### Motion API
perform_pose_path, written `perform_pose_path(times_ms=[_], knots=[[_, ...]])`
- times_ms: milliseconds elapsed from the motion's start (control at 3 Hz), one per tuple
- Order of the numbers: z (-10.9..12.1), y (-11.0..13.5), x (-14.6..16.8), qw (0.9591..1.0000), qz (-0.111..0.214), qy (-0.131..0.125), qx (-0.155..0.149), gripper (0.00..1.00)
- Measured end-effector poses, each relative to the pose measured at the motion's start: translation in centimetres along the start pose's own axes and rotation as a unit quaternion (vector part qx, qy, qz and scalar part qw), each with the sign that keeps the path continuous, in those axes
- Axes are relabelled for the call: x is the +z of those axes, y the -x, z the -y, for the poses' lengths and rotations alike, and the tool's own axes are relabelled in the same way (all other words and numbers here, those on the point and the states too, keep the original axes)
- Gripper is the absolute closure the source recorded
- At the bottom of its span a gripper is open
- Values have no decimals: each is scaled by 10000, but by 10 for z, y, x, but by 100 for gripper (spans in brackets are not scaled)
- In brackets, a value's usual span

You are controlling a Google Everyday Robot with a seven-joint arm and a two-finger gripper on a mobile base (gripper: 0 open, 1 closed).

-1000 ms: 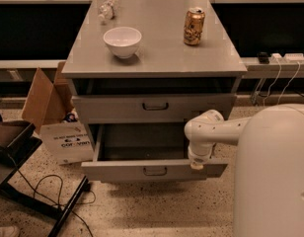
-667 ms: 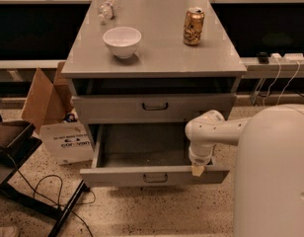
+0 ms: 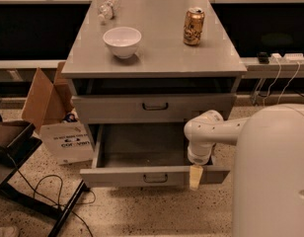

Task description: Open middle drawer

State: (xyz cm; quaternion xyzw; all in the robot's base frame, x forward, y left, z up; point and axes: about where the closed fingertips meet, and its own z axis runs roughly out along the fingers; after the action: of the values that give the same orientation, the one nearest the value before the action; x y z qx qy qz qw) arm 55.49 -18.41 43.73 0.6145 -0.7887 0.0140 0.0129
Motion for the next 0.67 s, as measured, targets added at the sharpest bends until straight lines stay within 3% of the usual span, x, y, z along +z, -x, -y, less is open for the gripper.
perform_pose_path(times_ms=[333, 667], knots=[[-27, -14, 16, 9997, 11, 231, 112, 0], [-89, -34, 39, 9967, 5, 727, 363, 19]])
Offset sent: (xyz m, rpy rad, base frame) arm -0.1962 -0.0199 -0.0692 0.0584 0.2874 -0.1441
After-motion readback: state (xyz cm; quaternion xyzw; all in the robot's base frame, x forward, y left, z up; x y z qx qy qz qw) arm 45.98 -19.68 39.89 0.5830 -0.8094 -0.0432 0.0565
